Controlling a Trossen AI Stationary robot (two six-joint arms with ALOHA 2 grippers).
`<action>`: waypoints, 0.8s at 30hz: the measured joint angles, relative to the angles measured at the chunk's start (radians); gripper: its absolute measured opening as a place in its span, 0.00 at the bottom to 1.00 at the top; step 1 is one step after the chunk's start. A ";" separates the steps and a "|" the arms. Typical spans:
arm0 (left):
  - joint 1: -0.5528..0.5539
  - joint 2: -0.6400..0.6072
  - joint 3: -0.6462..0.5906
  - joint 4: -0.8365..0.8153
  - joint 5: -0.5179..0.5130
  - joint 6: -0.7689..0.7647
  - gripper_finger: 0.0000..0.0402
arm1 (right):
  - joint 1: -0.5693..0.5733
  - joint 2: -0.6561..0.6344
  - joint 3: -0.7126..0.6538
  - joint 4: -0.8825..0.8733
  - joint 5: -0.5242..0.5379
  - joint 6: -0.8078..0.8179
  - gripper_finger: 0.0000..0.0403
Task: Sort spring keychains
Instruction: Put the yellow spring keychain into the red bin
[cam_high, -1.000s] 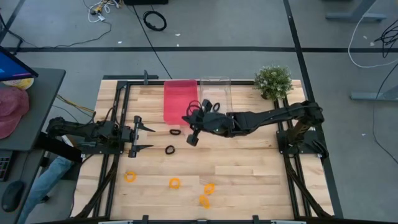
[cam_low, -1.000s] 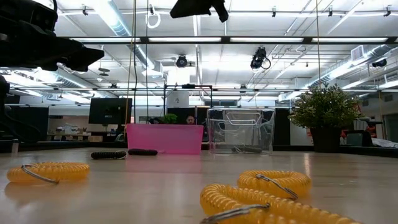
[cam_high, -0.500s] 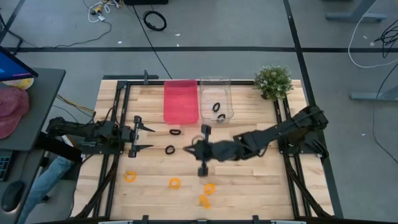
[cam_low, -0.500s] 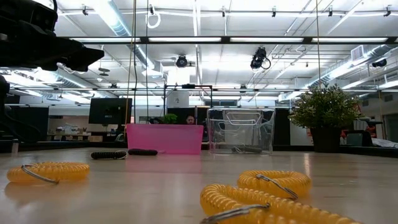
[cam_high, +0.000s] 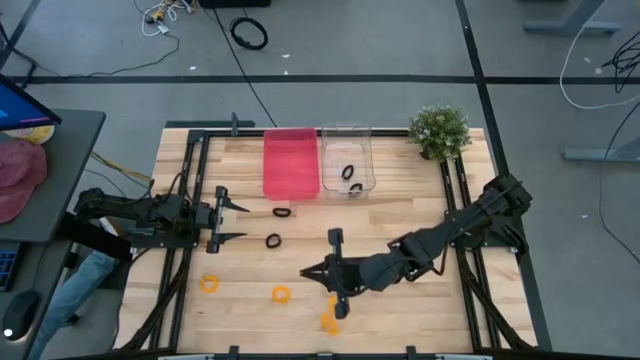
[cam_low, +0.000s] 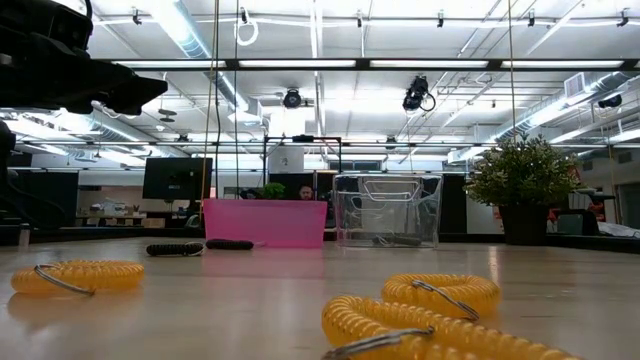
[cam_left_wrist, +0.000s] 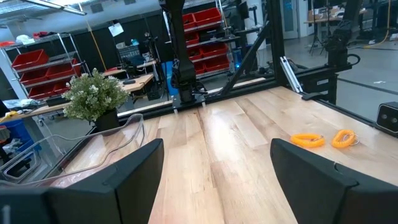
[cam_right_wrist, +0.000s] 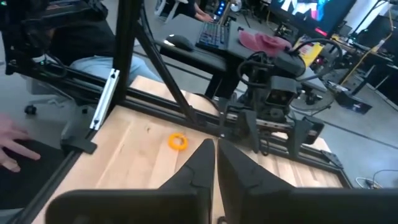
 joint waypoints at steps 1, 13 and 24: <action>0.000 0.000 0.000 0.000 0.000 0.000 0.74 | 0.003 0.000 0.000 0.000 0.000 0.001 0.05; 0.000 0.000 0.000 0.000 0.000 0.000 0.74 | 0.034 0.000 0.000 -0.233 -0.001 0.236 0.05; 0.000 0.000 0.000 0.000 0.000 0.000 0.74 | 0.034 0.085 0.000 -0.505 -0.029 0.577 0.12</action>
